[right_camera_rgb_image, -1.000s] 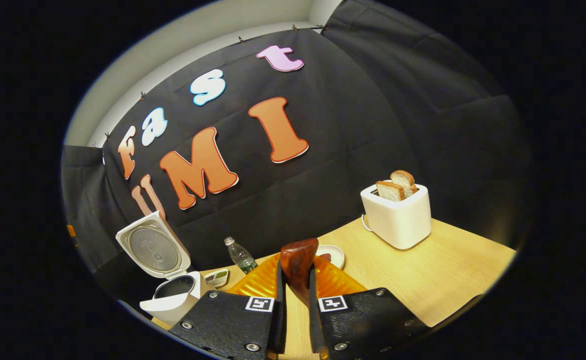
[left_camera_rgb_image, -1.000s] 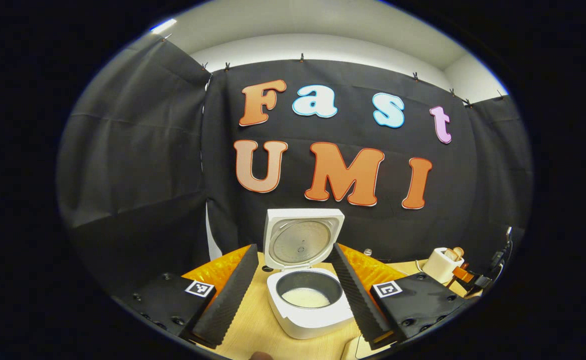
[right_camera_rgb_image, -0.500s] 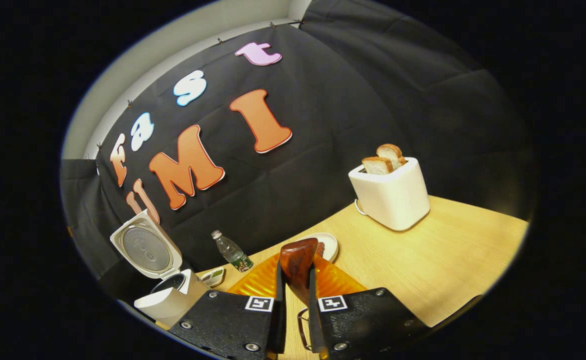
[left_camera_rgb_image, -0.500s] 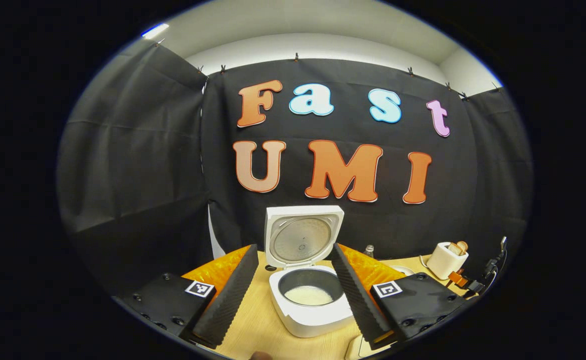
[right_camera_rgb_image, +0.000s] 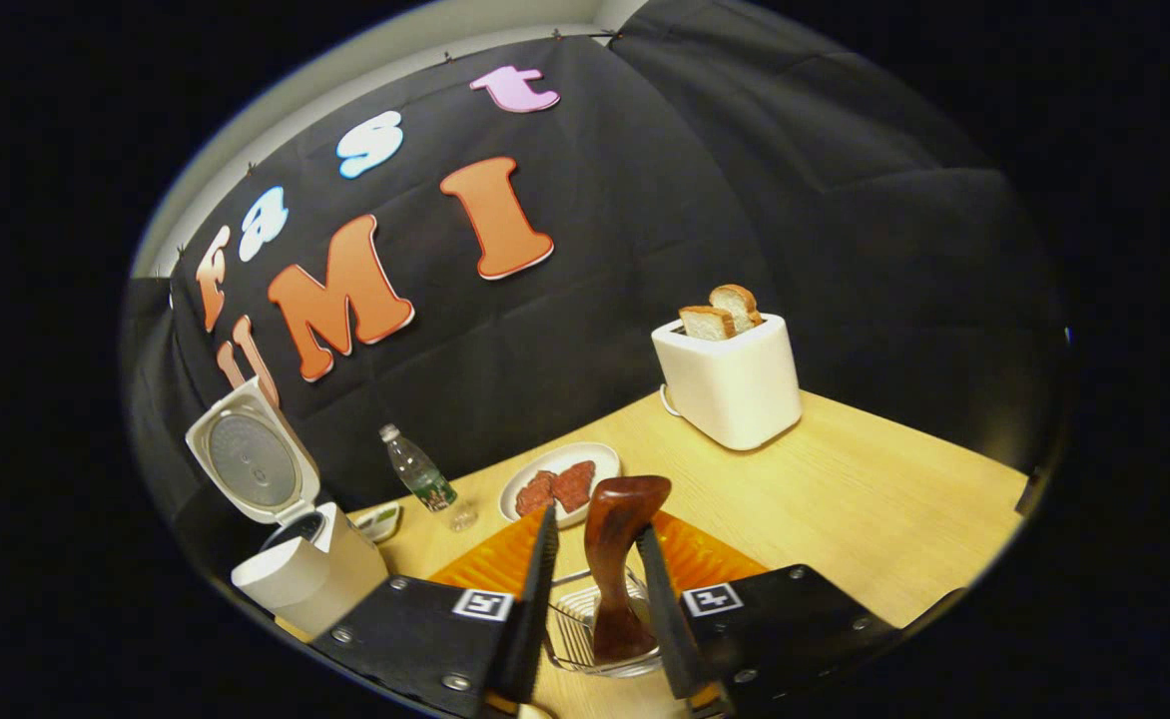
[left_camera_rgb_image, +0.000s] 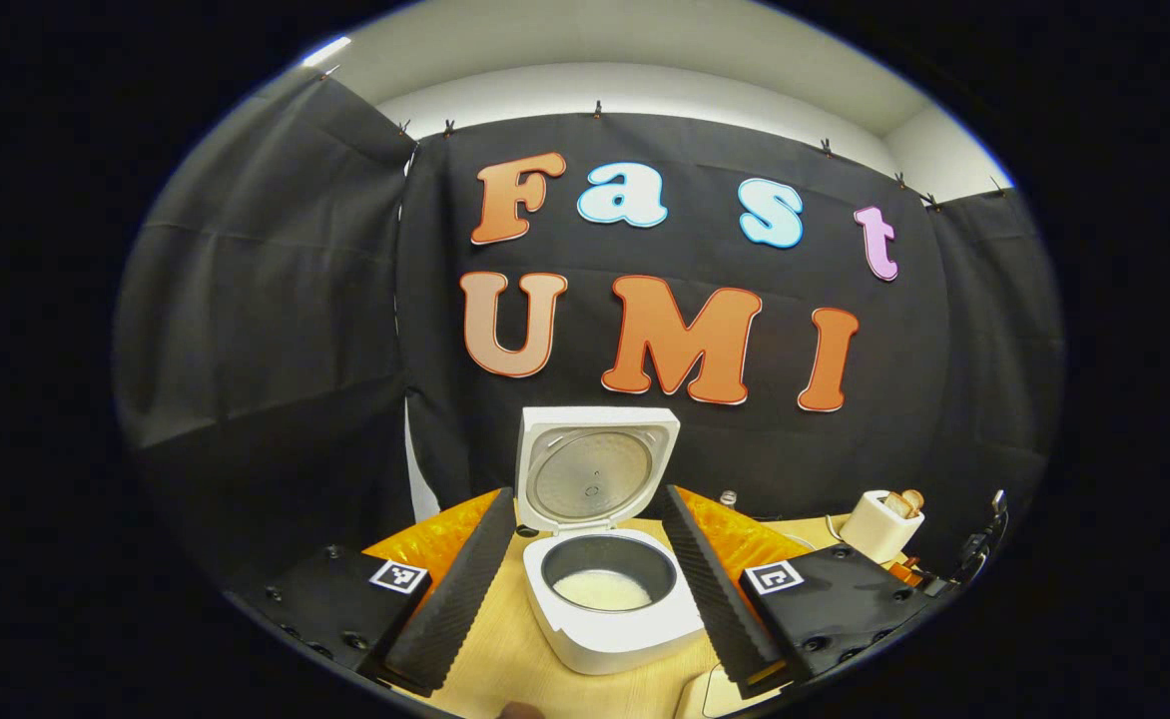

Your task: Close the left gripper, press the button to open the rice cooker; take a wooden spoon from the chopstick holder with the right hand, scoop a spoonful of rice and pour it into the rice cooker, then put the wooden spoon back into the chopstick holder.

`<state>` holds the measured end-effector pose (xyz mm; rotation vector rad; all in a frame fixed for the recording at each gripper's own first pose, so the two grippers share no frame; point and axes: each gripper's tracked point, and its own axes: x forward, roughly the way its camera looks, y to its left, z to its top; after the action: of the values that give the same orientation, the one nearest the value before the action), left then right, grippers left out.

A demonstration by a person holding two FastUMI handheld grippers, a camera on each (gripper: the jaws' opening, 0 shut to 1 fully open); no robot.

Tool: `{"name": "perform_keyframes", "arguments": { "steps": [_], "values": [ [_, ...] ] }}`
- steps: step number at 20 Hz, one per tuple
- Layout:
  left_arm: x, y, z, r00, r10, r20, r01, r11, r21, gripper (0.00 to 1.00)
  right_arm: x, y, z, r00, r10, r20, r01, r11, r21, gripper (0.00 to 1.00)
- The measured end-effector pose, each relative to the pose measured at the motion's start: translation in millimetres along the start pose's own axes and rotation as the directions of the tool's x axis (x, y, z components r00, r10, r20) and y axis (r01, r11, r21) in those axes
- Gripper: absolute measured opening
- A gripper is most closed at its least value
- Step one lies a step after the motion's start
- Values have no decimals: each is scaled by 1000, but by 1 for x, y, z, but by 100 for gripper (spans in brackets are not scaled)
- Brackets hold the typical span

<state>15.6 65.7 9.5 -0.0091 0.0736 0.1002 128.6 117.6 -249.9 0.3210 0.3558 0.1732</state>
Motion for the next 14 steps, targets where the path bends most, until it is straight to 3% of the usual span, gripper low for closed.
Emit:
{"name": "perform_keyframes", "arguments": {
  "steps": [1,2,4,10,14],
  "values": [
    [0,2,0,1000,3,2,-3,1000,9,99,-10,-6,0,1000,-28,-11,27,999,-35,55],
    [2,6,2,1000,10,-2,-10,1000,21,100,-11,-9,2,999,-53,-7,52,996,-73,83],
    [5,11,2,999,27,-22,-26,999,42,99,-24,-14,8,996,-94,-7,92,987,-129,95],
    [24,8,58,999,16,49,-18,999,49,99,-57,0,46,993,-109,47,115,981,-154,95],
    [62,-6,104,995,12,94,-23,992,122,99,-70,21,63,996,-62,61,73,980,-183,95]
  ]
}}
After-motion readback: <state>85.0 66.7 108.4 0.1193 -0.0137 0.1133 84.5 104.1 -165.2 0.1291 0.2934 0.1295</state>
